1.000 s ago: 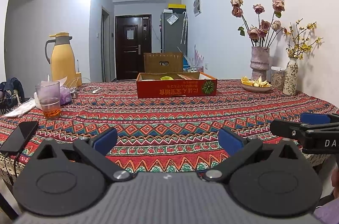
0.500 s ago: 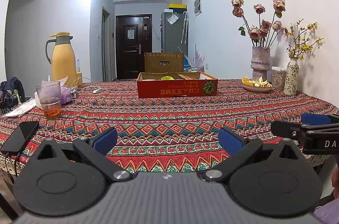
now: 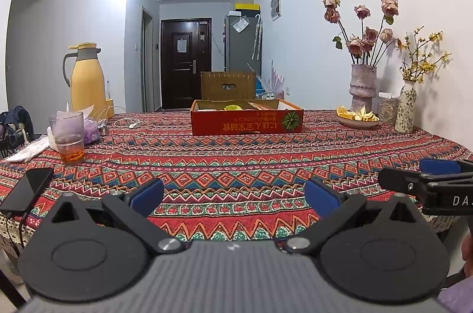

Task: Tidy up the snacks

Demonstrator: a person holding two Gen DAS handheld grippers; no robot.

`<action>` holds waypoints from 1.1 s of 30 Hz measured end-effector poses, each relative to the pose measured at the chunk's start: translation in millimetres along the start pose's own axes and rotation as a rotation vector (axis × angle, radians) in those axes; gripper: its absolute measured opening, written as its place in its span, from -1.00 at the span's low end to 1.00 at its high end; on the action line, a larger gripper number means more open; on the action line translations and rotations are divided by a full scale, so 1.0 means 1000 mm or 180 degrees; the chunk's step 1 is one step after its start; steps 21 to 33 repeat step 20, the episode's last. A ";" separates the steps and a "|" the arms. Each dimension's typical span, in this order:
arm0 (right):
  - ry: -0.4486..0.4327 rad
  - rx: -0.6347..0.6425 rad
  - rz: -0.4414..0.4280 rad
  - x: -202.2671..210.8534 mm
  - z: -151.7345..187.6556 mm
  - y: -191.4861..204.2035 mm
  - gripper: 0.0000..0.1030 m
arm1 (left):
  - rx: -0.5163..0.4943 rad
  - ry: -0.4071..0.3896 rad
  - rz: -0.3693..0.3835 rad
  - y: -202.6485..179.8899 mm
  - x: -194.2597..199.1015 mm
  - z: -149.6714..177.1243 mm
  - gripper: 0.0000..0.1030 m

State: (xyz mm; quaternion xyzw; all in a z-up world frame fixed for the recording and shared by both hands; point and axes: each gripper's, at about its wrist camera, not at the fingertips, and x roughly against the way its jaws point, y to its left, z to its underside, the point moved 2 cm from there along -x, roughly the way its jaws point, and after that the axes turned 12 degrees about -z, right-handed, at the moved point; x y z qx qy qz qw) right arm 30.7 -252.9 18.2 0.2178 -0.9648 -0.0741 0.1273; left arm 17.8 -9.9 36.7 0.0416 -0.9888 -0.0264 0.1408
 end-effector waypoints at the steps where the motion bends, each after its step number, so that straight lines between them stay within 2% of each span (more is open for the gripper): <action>1: -0.0001 0.0001 -0.0001 0.000 0.000 0.000 1.00 | -0.0001 -0.0001 -0.0004 0.000 0.000 0.000 1.00; 33: 0.0031 -0.0012 0.0007 -0.001 0.001 0.001 1.00 | -0.0021 0.0001 0.0013 -0.001 0.002 0.004 1.00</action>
